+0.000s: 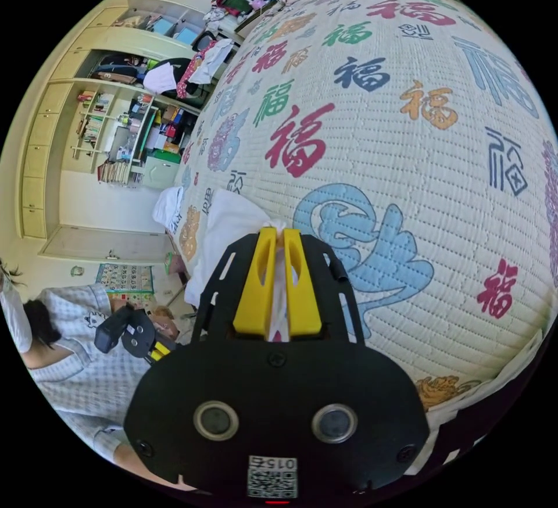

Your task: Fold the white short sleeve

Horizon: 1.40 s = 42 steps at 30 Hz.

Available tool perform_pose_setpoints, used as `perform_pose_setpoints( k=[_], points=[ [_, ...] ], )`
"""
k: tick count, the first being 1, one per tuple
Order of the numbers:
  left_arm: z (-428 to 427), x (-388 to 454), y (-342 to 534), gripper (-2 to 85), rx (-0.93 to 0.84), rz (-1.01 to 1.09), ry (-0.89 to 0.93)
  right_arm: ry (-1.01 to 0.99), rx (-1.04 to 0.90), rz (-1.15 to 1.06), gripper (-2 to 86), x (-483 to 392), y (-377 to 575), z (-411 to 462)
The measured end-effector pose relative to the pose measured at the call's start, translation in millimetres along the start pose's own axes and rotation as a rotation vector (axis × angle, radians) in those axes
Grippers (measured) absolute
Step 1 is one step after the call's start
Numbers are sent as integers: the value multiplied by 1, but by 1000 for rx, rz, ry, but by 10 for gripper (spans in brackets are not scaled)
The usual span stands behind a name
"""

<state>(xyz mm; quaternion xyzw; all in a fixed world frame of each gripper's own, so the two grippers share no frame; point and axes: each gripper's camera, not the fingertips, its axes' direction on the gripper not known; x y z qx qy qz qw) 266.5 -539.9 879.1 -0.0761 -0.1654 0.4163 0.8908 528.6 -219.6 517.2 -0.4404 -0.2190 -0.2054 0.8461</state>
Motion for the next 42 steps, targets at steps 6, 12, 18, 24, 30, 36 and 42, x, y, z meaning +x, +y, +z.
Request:
perform_pose_setpoints(
  k=[6, 12, 18, 24, 30, 36, 42],
  points=[
    [55, -30, -36, 73, -58, -18, 111, 142, 37, 0, 80, 13, 32, -47],
    [75, -60, -52, 83, -62, -52, 144, 165, 134, -129, 70, -35, 69, -82],
    [49, -84, -49, 81, 1, -94, 68, 183, -191, -143, 66, -30, 75, -17],
    [8, -114, -16, 67, 71, -157, 16, 114, -57, -12, 65, -4, 109, -52],
    [12, -148, -21, 60, 142, -198, 141, -51, -109, -138, 69, -40, 137, -58],
    [-16, -210, -6, 59, 161, -382, 16, 88, -343, -167, 53, -34, 162, -37],
    [-33, -273, 32, 42, -8, -487, -76, -145, -57, -37, 106, -10, 154, -91]
  ],
)
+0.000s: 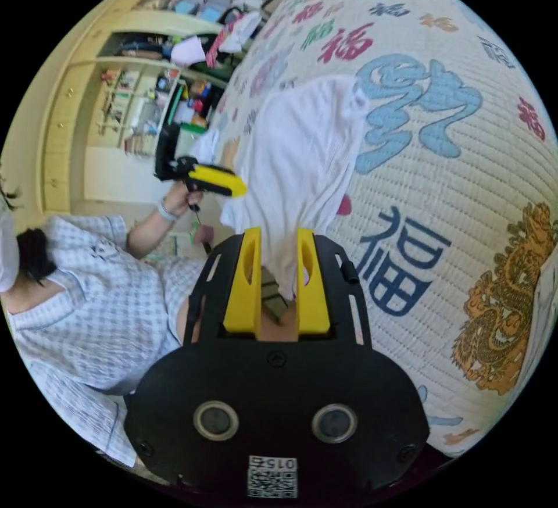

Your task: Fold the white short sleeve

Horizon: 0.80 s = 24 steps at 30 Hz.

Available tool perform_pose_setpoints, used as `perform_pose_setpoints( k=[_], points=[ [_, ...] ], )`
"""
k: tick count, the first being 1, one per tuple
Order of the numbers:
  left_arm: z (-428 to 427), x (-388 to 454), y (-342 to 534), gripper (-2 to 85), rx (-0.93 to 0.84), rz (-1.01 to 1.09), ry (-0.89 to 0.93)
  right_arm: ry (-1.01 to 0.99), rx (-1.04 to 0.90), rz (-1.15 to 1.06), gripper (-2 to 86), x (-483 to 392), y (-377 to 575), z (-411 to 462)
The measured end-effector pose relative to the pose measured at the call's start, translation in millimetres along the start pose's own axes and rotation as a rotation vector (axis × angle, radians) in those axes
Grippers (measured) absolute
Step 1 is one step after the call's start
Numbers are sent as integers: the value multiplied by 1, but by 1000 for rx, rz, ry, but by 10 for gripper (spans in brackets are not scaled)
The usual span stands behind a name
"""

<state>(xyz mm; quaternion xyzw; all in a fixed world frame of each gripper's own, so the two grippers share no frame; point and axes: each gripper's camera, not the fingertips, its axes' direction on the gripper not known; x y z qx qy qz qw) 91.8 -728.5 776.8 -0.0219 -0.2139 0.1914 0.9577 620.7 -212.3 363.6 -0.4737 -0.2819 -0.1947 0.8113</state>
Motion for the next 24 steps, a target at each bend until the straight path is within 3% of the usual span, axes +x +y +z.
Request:
perform_pose_setpoints(
  k=[3, 7, 11, 13, 18, 21, 24],
  points=[
    [-44, -34, 5, 82, 190, -67, 144, 15, 129, 20, 128, 6, -12, -22],
    [-95, -91, 6, 107, 351, -197, 175, -10, 251, 63, 144, 19, -38, -36],
    [-103, -125, -17, 105, 306, -192, 270, -38, 285, 102, 148, 29, -62, -32],
    [-111, -125, -32, 103, 257, -105, 279, -144, 269, 100, 130, 30, -76, -18],
    [-136, -123, -37, 93, 269, -24, 420, -143, 239, 117, 74, 19, -92, 3],
    [-154, -115, -41, 57, 241, -1, 415, -211, 219, 116, 37, 8, -97, 16],
    [-182, -95, -36, 43, 219, 29, 360, -156, 248, 76, 21, -27, -94, 20]
  ],
)
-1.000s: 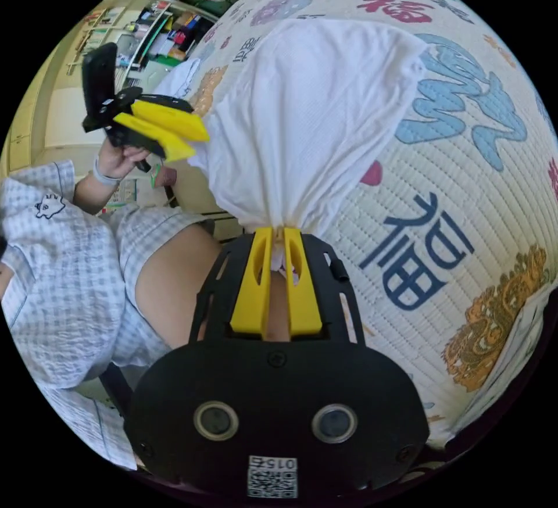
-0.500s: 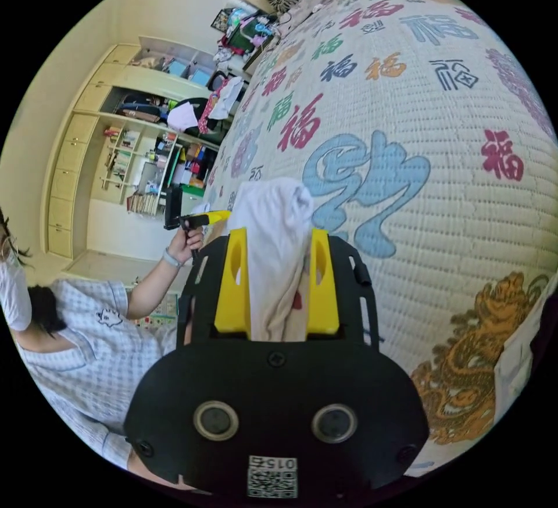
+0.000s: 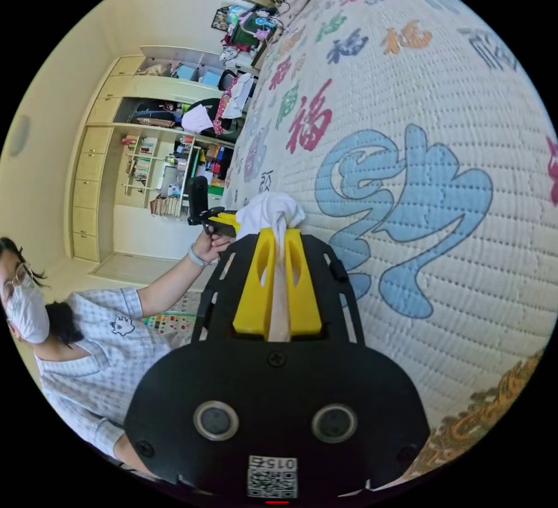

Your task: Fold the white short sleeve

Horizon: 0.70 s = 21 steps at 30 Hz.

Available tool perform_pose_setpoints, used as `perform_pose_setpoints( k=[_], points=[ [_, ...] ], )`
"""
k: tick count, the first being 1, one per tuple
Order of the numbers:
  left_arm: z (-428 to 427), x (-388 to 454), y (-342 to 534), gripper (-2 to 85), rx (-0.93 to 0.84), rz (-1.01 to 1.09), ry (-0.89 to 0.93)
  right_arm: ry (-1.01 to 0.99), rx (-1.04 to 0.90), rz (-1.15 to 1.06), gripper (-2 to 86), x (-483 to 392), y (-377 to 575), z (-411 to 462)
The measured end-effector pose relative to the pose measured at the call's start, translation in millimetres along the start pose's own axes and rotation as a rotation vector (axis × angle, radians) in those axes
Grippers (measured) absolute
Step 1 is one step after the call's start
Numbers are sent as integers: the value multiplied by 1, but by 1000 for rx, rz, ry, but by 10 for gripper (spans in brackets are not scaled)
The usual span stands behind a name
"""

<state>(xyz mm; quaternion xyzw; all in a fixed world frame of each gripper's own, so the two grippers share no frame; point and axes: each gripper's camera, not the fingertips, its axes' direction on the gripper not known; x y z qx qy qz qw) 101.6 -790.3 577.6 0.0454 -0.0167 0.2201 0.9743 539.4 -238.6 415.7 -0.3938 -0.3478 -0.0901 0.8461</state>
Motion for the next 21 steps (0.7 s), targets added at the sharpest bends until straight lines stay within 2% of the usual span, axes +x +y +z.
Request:
perform_pose_setpoints(
  k=[11, 16, 21],
  points=[
    [-196, 213, 91, 25, 309, 317, -216, 115, 166, -397, 9, -233, 59, 8],
    [-309, 314, 167, 22, 500, 394, -389, 101, 189, -638, 9, -363, 77, 57],
    [-405, 368, 244, 20, 668, 375, -493, 69, 157, -744, 9, -451, 64, 127]
  ],
)
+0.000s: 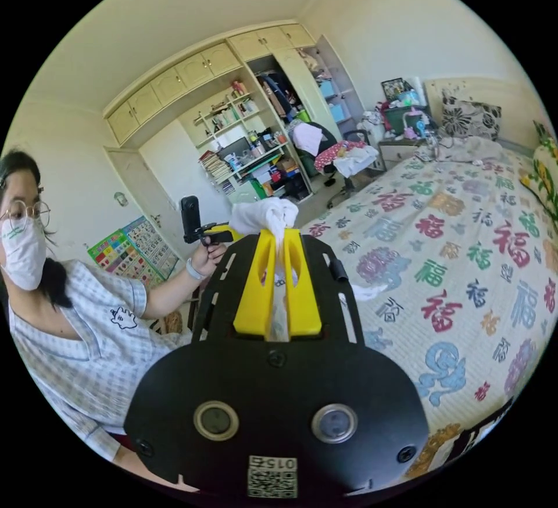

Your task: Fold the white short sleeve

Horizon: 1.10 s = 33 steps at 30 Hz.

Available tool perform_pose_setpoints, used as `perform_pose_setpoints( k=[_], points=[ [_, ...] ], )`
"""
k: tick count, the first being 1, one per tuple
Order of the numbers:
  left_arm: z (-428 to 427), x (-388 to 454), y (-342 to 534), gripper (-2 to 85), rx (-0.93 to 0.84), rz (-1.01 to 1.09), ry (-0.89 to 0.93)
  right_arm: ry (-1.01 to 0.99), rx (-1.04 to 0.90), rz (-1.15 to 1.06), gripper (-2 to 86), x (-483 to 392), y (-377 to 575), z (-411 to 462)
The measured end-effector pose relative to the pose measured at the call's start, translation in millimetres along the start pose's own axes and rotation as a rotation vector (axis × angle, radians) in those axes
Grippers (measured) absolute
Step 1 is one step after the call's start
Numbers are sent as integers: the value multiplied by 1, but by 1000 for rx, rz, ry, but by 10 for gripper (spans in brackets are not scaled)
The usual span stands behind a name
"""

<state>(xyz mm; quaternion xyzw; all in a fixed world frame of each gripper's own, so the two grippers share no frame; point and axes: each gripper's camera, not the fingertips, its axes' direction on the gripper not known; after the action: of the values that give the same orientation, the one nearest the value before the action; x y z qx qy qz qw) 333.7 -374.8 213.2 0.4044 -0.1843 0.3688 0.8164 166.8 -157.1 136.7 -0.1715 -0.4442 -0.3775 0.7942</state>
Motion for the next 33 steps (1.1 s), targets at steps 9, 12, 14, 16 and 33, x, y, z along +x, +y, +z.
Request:
perform_pose_setpoints(
  k=[9, 12, 14, 16, 33],
  points=[
    [-176, -64, 16, 15, 111, -231, -163, -98, -238, -91, 9, -69, -104, 212],
    [-218, -117, 44, 14, 172, -383, -170, -134, -359, -93, 9, -77, -135, 307],
    [-239, -151, 66, 14, 213, -482, -214, -131, -444, -98, 9, -80, -152, 375],
    [-262, -196, 98, 14, 243, -623, -325, -134, -583, -84, 10, -83, -169, 473],
    [-291, -253, 174, 5, 356, -1037, -676, 96, -637, -161, 36, -107, -207, 669]
  ],
)
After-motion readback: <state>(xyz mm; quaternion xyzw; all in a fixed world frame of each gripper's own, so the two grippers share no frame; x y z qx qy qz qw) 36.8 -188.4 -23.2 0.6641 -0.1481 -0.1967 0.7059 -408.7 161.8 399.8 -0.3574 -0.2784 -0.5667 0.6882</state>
